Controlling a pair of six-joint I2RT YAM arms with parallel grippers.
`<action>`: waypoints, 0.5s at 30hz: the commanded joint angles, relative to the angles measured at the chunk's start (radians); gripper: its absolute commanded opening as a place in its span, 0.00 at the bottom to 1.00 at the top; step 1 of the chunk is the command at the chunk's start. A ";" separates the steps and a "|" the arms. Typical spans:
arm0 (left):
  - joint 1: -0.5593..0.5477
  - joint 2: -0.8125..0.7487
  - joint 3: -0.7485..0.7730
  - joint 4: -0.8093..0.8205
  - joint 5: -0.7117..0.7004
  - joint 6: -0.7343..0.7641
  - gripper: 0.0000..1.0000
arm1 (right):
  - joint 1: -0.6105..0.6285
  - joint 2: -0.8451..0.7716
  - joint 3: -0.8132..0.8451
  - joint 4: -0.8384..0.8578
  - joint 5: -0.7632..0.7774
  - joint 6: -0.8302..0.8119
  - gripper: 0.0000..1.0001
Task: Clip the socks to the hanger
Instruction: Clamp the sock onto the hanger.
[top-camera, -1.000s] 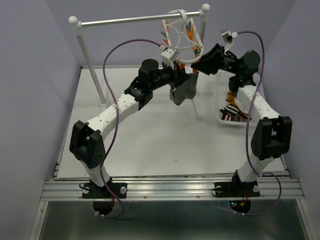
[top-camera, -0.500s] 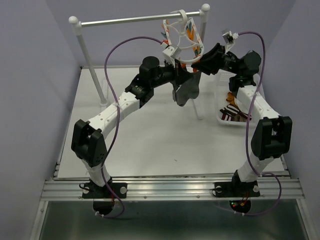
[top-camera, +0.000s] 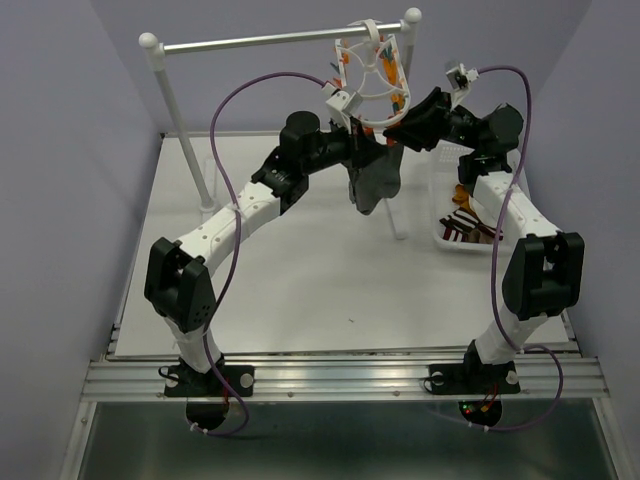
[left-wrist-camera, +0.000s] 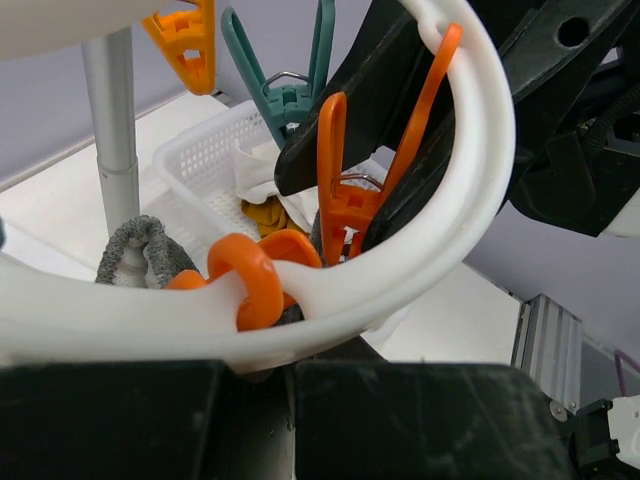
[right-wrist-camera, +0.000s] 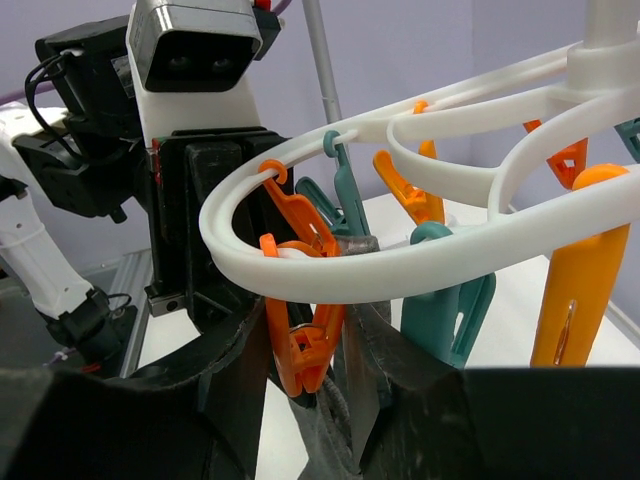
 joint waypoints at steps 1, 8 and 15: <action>0.004 -0.007 0.057 0.059 0.026 -0.020 0.00 | 0.008 0.003 -0.011 0.067 -0.029 -0.022 0.01; 0.012 -0.033 0.016 0.125 0.063 -0.057 0.00 | 0.008 0.002 -0.023 0.066 -0.024 -0.040 0.01; 0.012 -0.049 -0.006 0.132 0.092 -0.041 0.00 | 0.008 0.006 -0.021 0.058 -0.009 -0.054 0.01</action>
